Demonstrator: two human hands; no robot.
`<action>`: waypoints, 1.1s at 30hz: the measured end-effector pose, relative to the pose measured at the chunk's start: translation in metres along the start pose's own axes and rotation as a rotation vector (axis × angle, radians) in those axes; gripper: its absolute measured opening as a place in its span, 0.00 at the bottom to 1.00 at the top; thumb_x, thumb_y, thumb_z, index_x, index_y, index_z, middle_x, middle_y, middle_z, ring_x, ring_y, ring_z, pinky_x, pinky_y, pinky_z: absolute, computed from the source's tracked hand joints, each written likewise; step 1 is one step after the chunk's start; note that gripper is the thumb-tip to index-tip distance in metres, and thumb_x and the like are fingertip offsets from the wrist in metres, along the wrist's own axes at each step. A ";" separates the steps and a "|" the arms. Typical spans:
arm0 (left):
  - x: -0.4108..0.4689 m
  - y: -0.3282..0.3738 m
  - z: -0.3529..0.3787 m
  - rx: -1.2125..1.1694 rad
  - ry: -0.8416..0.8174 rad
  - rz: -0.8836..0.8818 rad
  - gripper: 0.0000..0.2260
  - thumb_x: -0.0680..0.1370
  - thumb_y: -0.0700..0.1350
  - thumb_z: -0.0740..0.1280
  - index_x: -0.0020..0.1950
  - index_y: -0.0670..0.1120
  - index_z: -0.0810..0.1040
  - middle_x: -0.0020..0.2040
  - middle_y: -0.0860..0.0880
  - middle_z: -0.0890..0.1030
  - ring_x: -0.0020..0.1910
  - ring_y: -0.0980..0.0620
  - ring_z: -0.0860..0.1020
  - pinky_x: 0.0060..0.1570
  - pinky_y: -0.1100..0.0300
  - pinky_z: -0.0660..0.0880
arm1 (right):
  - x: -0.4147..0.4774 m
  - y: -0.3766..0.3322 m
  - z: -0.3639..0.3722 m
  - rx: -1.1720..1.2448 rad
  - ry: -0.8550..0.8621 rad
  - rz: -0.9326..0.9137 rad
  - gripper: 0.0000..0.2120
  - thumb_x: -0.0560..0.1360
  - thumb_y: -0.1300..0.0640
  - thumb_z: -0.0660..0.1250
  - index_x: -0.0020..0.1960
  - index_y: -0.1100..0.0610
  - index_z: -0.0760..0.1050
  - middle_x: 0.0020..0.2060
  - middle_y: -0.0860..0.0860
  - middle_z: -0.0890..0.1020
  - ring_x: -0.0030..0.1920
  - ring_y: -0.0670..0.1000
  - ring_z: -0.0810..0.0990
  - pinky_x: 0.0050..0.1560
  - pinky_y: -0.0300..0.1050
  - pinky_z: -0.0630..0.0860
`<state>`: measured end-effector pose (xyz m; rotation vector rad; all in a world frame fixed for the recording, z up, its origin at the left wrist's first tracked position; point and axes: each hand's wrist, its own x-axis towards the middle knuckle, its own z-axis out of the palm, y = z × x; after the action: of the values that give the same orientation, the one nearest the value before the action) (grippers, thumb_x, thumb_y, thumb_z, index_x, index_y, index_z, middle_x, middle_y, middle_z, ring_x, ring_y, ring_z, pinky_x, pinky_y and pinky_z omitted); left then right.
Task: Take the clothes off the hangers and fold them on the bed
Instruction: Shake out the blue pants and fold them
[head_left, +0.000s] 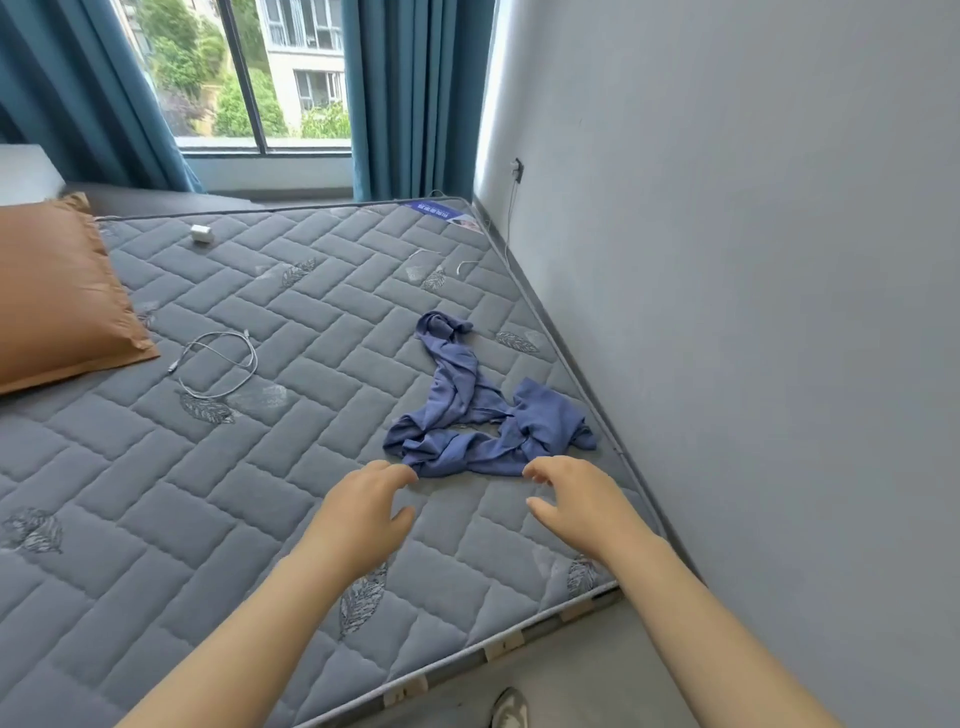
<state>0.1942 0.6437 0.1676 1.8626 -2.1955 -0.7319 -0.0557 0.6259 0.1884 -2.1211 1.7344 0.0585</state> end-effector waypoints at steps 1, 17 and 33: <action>0.009 0.017 0.006 -0.005 0.008 -0.014 0.16 0.78 0.46 0.63 0.66 0.49 0.73 0.61 0.50 0.75 0.60 0.50 0.74 0.56 0.58 0.70 | 0.003 0.017 -0.008 -0.006 -0.010 -0.013 0.19 0.77 0.52 0.64 0.67 0.52 0.72 0.63 0.49 0.77 0.62 0.50 0.76 0.59 0.46 0.73; 0.112 0.108 0.066 -0.023 -0.042 -0.059 0.17 0.78 0.47 0.63 0.67 0.49 0.73 0.63 0.50 0.75 0.60 0.49 0.74 0.56 0.60 0.70 | 0.051 0.158 -0.030 -0.003 -0.084 0.018 0.18 0.77 0.50 0.64 0.65 0.51 0.73 0.60 0.48 0.79 0.60 0.49 0.76 0.57 0.43 0.73; 0.229 0.125 0.150 -0.113 -0.081 -0.449 0.15 0.78 0.47 0.63 0.65 0.49 0.73 0.61 0.50 0.75 0.59 0.49 0.74 0.56 0.57 0.71 | 0.223 0.270 0.003 -0.018 -0.290 -0.113 0.15 0.78 0.53 0.62 0.63 0.54 0.75 0.60 0.50 0.80 0.60 0.53 0.77 0.55 0.46 0.74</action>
<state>-0.0271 0.4742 0.0544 2.3272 -1.7428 -0.9965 -0.2602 0.3776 0.0489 -2.0981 1.4505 0.3335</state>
